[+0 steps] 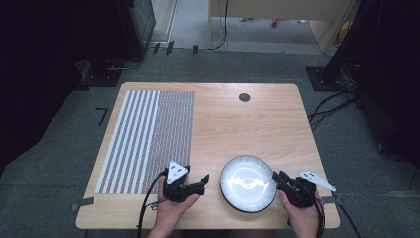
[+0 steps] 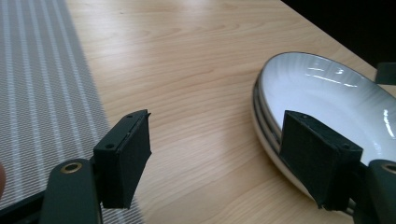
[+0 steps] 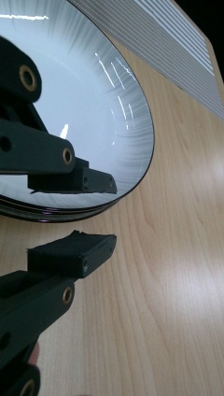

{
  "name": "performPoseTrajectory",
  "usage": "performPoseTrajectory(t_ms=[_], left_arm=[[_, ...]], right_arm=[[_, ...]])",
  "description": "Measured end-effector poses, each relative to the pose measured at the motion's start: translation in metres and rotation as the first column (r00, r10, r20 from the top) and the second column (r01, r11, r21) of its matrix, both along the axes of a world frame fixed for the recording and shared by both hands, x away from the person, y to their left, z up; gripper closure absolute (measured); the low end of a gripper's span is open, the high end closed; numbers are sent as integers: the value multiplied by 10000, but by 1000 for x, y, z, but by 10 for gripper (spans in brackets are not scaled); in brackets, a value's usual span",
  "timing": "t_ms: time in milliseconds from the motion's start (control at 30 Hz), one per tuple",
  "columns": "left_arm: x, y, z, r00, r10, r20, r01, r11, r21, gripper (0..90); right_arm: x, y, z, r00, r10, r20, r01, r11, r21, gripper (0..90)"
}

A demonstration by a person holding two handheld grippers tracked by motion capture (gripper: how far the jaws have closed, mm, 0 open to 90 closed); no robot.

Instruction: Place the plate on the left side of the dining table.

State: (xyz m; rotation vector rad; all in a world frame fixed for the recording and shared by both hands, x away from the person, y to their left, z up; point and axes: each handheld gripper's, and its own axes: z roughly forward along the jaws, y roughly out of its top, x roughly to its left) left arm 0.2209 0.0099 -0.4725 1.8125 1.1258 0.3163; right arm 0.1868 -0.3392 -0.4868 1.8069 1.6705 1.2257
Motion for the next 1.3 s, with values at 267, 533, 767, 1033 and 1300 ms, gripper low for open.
performPoseTrajectory(t_ms=[267, 533, 767, 1033, 1300], left_arm=[[-2, -26, -3, 9990, -378, -258, 374, 9992, -148, 269], [-1, -36, -6, 9977, -482, -467, 473, 9987, -213, 373], [-3, -48, -10, 9933, -910, -719, 904, 9958, -118, 533], [-3, -57, -15, 9888, -1100, -1008, 1118, 9937, 123, 609], [-3, -58, -17, 9892, -1079, -990, 1118, 9931, 346, 647]], right_arm=[[-1, 0, -2, 9993, -191, -315, 190, 9998, -44, 710], [-1, 2, -3, 9989, -28, -476, 24, 10000, -76, 724], [-2, 5, -4, 9977, 64, -671, -77, 9998, -199, 725], [-2, 8, -6, 9956, -25, -937, -9, 9993, -364, 765], [-5, 10, -2, 9960, -247, -859, 202, 9984, -519, 826]])
